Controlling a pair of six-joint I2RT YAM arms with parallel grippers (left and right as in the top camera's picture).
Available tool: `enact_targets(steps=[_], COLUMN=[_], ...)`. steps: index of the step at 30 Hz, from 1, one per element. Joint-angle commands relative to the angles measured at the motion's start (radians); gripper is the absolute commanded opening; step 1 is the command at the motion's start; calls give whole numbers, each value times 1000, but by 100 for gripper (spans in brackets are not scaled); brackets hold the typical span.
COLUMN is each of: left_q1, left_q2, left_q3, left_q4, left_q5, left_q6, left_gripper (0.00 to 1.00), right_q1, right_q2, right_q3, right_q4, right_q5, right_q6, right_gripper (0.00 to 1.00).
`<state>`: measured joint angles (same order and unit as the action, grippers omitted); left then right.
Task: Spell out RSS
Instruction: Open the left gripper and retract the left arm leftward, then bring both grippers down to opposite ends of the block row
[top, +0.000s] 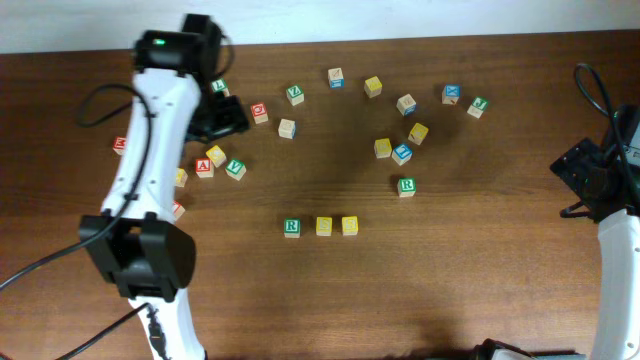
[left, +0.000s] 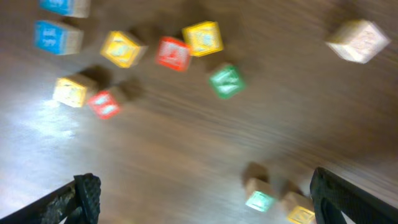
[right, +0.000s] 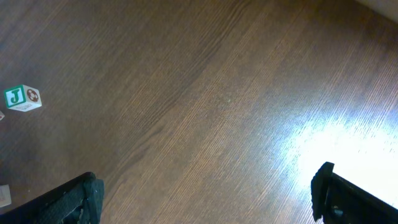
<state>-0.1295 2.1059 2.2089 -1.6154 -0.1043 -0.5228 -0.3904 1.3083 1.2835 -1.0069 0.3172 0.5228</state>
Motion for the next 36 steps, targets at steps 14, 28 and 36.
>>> enact_targets(steps=[14, 28, 36], left_q1=[71, 12, -48], left_q2=[9, 9, 3], left_q3=[-220, -411, -396], left_q4=[-14, 91, 39], left_q5=[117, 240, 359], left_q6=[256, 356, 365], left_gripper=[98, 73, 49], right_q1=[-3, 46, 284], right_q2=[1, 17, 125], right_q3=[13, -24, -55], right_q4=[72, -52, -83], right_q5=[9, -675, -649], right_q6=[1, -128, -229], right_gripper=[98, 98, 99])
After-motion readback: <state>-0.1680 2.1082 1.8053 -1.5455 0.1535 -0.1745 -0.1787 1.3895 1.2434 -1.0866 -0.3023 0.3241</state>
